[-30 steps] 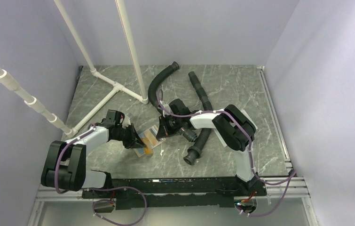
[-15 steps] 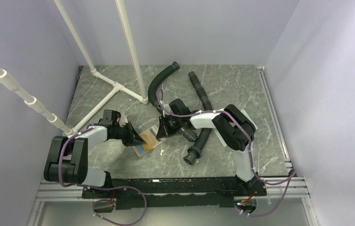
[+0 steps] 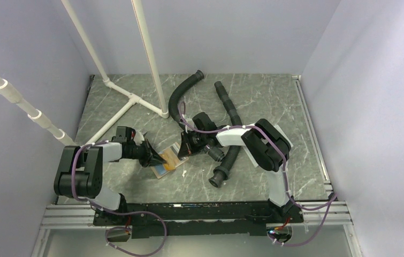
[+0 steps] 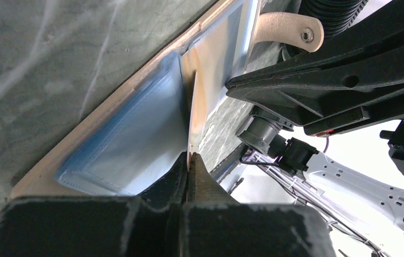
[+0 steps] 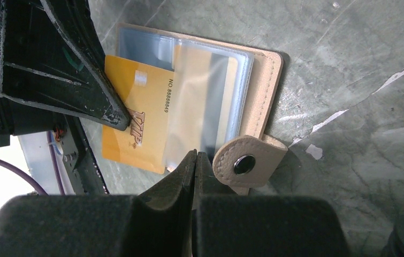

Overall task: Put the credit cards into the card holder
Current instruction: Insert the credit card into the card holder.

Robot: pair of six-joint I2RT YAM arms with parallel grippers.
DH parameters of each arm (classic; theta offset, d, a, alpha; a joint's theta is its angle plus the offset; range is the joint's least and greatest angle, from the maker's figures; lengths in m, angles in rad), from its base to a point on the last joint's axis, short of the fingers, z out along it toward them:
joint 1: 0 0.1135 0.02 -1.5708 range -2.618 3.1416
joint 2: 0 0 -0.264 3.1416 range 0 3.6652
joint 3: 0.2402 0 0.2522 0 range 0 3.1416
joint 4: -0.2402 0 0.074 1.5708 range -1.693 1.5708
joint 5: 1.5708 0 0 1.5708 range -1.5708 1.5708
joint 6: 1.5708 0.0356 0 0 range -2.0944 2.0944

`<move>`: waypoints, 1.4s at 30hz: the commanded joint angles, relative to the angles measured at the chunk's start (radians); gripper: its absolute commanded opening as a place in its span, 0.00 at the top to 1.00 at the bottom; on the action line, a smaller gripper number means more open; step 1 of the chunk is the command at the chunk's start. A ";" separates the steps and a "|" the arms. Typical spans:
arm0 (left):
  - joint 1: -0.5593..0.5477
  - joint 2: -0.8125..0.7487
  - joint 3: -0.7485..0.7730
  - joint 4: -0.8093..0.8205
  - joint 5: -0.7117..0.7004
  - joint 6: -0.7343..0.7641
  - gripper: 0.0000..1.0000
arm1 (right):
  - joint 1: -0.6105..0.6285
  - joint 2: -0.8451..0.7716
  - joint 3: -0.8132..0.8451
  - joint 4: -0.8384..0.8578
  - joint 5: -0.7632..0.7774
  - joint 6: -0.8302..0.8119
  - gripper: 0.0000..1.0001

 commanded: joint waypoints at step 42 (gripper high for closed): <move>0.040 0.105 -0.017 0.233 0.078 -0.088 1.00 | -0.009 0.011 0.070 -0.102 0.084 -0.090 0.95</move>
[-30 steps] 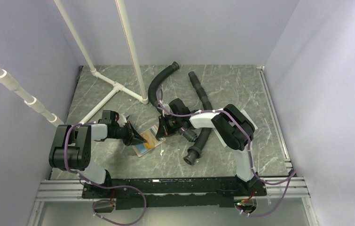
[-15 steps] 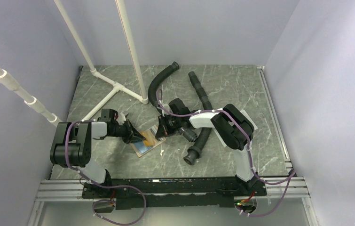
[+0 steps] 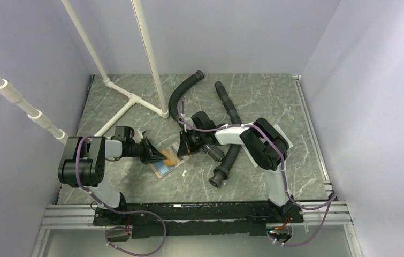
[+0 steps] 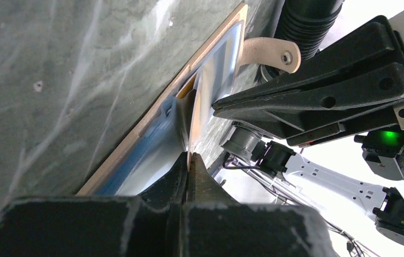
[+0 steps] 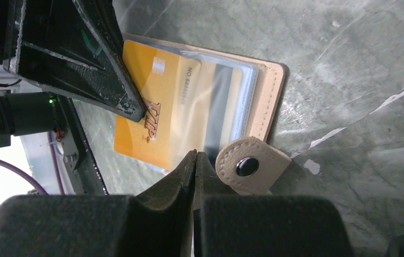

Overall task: Put the credit cards into the card holder
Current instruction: Insert the credit card into the card holder.

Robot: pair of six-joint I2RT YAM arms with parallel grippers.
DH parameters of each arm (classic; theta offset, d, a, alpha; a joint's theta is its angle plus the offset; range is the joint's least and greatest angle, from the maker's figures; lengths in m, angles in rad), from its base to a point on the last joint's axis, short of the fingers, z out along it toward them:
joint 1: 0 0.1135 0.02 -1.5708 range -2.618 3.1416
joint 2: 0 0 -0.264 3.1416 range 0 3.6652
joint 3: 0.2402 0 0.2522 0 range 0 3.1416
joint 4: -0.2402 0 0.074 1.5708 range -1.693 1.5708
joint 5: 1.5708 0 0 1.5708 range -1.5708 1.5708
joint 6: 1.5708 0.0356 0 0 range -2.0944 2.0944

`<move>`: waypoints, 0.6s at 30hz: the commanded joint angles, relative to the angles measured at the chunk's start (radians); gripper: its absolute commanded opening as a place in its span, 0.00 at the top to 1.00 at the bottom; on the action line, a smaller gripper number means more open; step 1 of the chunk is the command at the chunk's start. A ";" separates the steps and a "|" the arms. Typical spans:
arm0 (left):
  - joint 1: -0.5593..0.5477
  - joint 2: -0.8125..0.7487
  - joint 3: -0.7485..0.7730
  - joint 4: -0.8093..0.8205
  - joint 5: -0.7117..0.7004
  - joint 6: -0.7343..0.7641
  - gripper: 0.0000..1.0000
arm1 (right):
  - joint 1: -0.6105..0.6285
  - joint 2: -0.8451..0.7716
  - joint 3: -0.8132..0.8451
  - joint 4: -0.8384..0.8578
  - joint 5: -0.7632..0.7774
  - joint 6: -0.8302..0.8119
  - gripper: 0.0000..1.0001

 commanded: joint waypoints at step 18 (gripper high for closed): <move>-0.001 -0.039 -0.104 0.216 -0.040 -0.108 1.00 | -0.004 0.006 0.066 -0.228 0.202 -0.170 0.75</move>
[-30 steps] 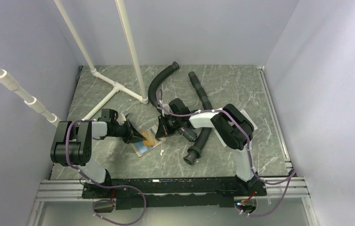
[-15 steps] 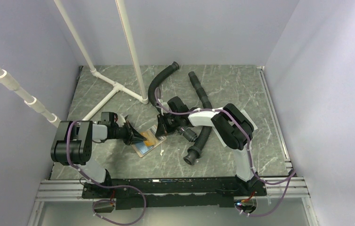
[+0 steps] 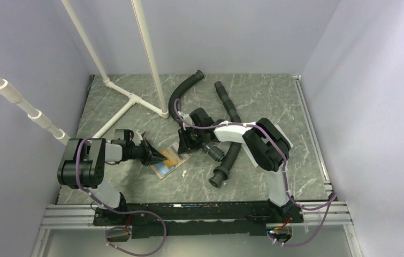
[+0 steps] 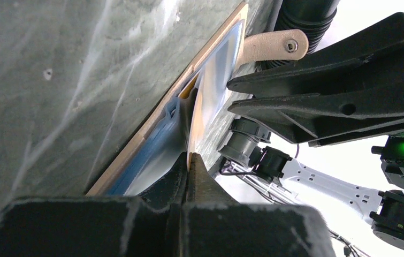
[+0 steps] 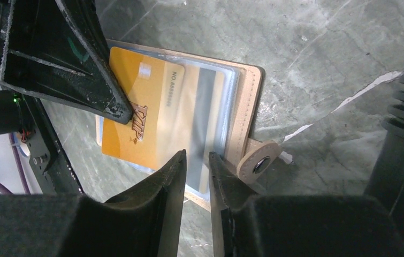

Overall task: Put the credit cards into the card holder
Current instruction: Insert the credit card into the card holder.

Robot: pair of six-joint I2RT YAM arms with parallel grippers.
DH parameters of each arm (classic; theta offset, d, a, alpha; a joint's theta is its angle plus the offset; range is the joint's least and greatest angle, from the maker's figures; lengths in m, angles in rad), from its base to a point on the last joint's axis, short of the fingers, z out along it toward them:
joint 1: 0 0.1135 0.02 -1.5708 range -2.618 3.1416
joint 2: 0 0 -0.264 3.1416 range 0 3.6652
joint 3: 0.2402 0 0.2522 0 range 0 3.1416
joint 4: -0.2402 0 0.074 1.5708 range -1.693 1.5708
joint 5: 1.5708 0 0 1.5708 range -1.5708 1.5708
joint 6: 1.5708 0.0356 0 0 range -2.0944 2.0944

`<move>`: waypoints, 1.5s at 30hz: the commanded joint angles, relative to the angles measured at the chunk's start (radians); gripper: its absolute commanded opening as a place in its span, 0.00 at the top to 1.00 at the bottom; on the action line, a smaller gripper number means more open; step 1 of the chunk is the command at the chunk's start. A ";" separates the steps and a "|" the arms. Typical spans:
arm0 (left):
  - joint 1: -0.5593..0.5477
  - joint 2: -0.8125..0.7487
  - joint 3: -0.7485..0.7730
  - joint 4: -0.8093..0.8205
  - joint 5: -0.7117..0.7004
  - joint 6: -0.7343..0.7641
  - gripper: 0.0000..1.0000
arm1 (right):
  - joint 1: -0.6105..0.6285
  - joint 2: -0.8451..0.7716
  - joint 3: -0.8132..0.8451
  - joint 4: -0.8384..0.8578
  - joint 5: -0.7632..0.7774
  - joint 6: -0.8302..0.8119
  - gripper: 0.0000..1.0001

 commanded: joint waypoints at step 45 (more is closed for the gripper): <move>-0.016 -0.054 -0.201 0.502 -0.195 -0.279 1.00 | -0.004 0.082 -0.045 -0.003 0.025 0.059 0.99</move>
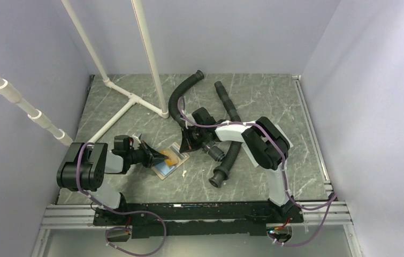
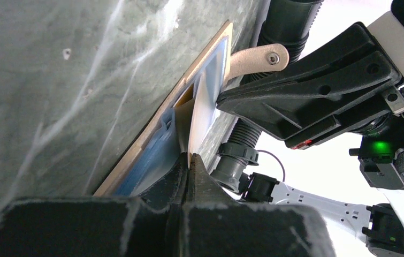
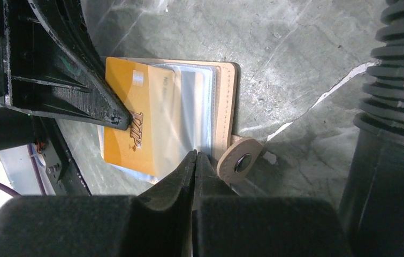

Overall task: Put the credit cards into the card holder
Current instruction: Insert the credit card into the card holder.

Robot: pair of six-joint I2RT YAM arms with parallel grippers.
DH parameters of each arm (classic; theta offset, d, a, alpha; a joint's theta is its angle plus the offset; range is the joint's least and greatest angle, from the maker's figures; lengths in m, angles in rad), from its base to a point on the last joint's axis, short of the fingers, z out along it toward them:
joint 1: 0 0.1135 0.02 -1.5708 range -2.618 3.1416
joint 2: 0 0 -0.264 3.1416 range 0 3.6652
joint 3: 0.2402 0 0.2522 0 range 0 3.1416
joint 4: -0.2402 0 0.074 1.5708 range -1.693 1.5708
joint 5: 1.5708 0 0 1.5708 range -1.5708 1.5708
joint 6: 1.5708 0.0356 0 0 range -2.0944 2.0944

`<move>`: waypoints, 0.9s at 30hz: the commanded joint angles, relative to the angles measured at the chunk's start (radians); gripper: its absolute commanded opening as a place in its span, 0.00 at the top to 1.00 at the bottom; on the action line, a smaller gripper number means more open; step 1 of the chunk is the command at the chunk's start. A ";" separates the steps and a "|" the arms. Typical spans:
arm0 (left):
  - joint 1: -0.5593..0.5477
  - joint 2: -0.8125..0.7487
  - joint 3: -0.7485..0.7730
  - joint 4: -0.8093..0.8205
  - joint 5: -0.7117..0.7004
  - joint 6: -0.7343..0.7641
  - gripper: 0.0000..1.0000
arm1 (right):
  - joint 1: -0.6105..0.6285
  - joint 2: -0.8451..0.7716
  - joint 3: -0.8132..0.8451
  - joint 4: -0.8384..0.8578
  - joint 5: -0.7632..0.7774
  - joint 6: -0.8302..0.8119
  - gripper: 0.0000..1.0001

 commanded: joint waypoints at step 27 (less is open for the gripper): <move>-0.005 -0.125 -0.026 -0.098 -0.157 0.018 0.91 | 0.039 0.050 -0.038 -0.058 0.052 0.000 0.95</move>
